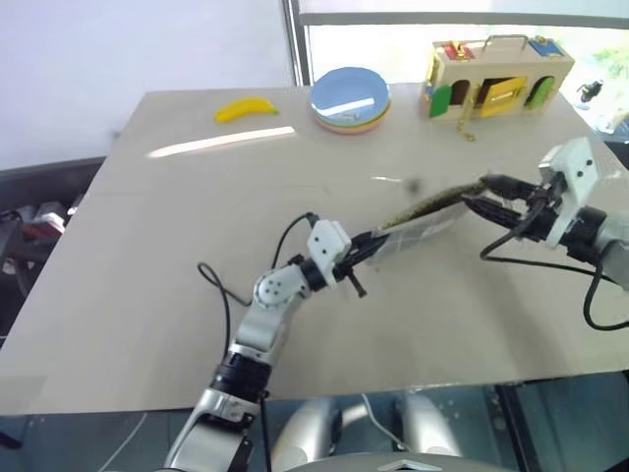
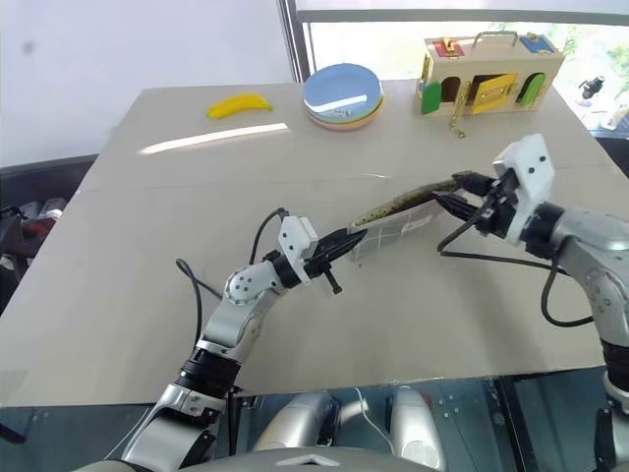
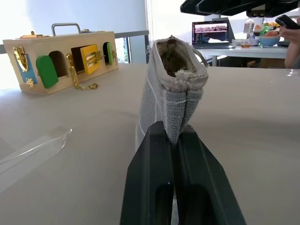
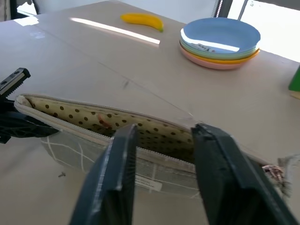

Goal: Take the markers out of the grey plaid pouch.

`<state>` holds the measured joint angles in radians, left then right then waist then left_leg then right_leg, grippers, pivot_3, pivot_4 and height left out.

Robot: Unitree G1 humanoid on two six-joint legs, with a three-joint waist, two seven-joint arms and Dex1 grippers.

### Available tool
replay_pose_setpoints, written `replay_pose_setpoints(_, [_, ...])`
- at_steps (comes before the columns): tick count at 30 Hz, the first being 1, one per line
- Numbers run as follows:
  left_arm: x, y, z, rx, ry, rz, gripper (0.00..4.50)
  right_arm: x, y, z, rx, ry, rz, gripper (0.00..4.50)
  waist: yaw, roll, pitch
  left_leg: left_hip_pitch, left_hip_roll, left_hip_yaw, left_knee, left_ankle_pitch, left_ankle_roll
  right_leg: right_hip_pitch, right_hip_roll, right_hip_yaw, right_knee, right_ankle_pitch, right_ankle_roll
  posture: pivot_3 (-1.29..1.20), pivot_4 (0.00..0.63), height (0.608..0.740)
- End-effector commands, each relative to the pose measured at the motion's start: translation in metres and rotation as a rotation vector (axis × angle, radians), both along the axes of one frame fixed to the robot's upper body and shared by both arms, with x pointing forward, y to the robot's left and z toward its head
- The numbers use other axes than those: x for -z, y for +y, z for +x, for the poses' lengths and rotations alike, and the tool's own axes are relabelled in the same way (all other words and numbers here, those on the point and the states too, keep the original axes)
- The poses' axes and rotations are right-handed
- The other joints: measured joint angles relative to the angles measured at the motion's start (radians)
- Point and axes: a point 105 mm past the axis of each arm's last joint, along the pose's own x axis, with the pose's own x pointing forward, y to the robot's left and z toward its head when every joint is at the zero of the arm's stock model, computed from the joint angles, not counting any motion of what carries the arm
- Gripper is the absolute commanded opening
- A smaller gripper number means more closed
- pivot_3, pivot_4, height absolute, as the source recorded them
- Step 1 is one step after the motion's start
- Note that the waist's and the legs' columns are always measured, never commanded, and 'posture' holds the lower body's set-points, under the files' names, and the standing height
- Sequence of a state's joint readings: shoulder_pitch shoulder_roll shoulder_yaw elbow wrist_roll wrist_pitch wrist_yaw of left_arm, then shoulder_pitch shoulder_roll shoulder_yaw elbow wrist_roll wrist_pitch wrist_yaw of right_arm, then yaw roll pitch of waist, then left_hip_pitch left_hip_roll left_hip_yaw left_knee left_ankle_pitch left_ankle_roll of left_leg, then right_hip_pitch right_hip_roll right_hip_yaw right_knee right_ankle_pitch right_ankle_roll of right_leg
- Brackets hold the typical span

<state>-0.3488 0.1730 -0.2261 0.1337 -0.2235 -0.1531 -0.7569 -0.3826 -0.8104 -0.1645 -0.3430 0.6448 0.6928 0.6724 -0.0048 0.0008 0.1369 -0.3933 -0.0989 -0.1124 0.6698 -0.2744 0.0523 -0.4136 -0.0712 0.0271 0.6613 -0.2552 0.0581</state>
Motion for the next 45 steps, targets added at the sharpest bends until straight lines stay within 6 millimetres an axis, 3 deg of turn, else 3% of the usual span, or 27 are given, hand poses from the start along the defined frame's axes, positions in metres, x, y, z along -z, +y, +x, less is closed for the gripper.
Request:
replay_pose_setpoints(1, [-0.007,-0.003,-0.003,0.021,-0.032,-0.021,0.00,-0.006,0.002,0.002,-0.011,-0.011,-0.009,0.17,0.002,0.000,0.000,0.000,0.000,0.000,0.000,0.000,0.000,0.000,0.000,0.000,0.000,0.000,0.000,0.00,0.150,0.740])
replay_pose_setpoints(7, [-0.003,-0.006,-0.006,0.049,-0.047,-0.001,0.00,0.012,-0.001,0.011,0.000,0.070,-0.027,0.08,0.010,0.000,0.000,0.000,0.000,0.000,0.000,0.000,0.000,0.000,0.000,0.000,0.000,0.000,0.000,0.00,0.150,0.740])
replay_pose_setpoints(12, [-0.008,-0.007,-0.003,0.041,-0.030,-0.040,0.00,0.035,0.002,-0.004,-0.109,0.173,-0.208,0.08,0.017,0.000,0.000,0.000,0.000,0.000,0.000,0.000,0.000,0.000,0.000,0.000,0.000,0.000,0.000,0.00,0.150,0.740])
replay_pose_setpoints(15, [-0.009,-0.012,-0.004,0.071,-0.006,-0.059,0.00,0.045,0.005,-0.022,-0.219,0.242,-0.362,0.08,0.019,0.000,0.000,-0.001,0.000,-0.001,0.000,0.000,0.000,0.000,0.000,-0.001,-0.001,0.000,0.000,0.00,0.150,0.740])
replay_pose_setpoints(19, [-0.010,-0.018,-0.006,0.130,0.048,-0.085,0.00,0.037,0.016,-0.042,-0.305,0.296,-0.449,1.20,0.019,0.000,0.000,-0.002,0.000,-0.002,0.000,0.000,0.000,0.000,0.000,-0.002,-0.002,0.000,0.000,0.00,0.150,0.740])
replay_pose_setpoints(24, [-0.010,-0.025,-0.016,0.239,0.127,-0.109,0.00,0.027,0.019,-0.046,-0.288,0.295,-0.523,3.03,0.019,-0.001,0.001,-0.002,0.000,-0.002,0.000,0.000,0.000,0.000,0.000,-0.002,-0.002,0.000,0.000,0.00,0.150,0.740])
replay_pose_setpoints(25, [-0.009,-0.026,-0.018,0.262,0.138,-0.104,0.00,0.027,0.018,-0.045,-0.280,0.296,-0.532,3.63,0.019,-0.001,0.001,-0.002,0.000,-0.002,0.000,0.000,0.000,0.000,0.000,-0.003,-0.002,0.000,0.000,0.00,0.150,0.740])
replay_pose_setpoints(27, [-0.006,-0.028,-0.024,0.304,0.177,-0.103,0.00,0.028,0.016,-0.046,-0.272,0.310,-0.575,4.32,0.020,-0.001,0.001,-0.002,0.000,-0.003,0.000,0.000,0.000,0.000,-0.001,-0.003,-0.002,0.000,0.000,0.00,0.150,0.740])
replay_pose_setpoints(28, [-0.005,-0.029,-0.025,0.317,0.195,-0.104,0.00,0.030,0.014,-0.047,-0.270,0.321,-0.599,4.42,0.020,-0.001,0.001,-0.002,0.000,-0.003,0.000,0.000,0.000,0.000,-0.001,-0.003,-0.003,0.000,0.000,0.00,0.150,0.740])
replay_pose_setpoints(32, [0.012,-0.029,-0.031,0.345,0.247,-0.055,0.00,0.055,0.009,-0.056,-0.325,0.408,-0.694,4.42,0.019,-0.001,0.001,-0.003,0.000,-0.003,0.000,0.000,0.000,0.000,-0.001,-0.004,-0.004,0.000,0.000,0.00,0.150,0.740])
replay_pose_setpoints(37, [0.014,-0.031,-0.028,0.351,0.316,-0.096,0.00,0.070,0.008,-0.046,-0.324,0.403,-0.733,4.42,0.019,-0.001,0.001,-0.003,0.000,-0.003,0.000,0.000,0.000,0.000,-0.001,-0.004,-0.003,0.000,0.000,0.00,0.150,0.740])
replay_pose_setpoints(45, [0.022,-0.029,-0.026,0.372,0.312,-0.076,0.00,0.056,0.004,-0.018,-0.202,0.345,-0.623,4.42,0.019,-0.001,0.001,-0.002,0.000,-0.003,0.001,0.000,0.000,0.000,-0.001,-0.003,-0.003,0.000,0.000,0.00,0.150,0.740])
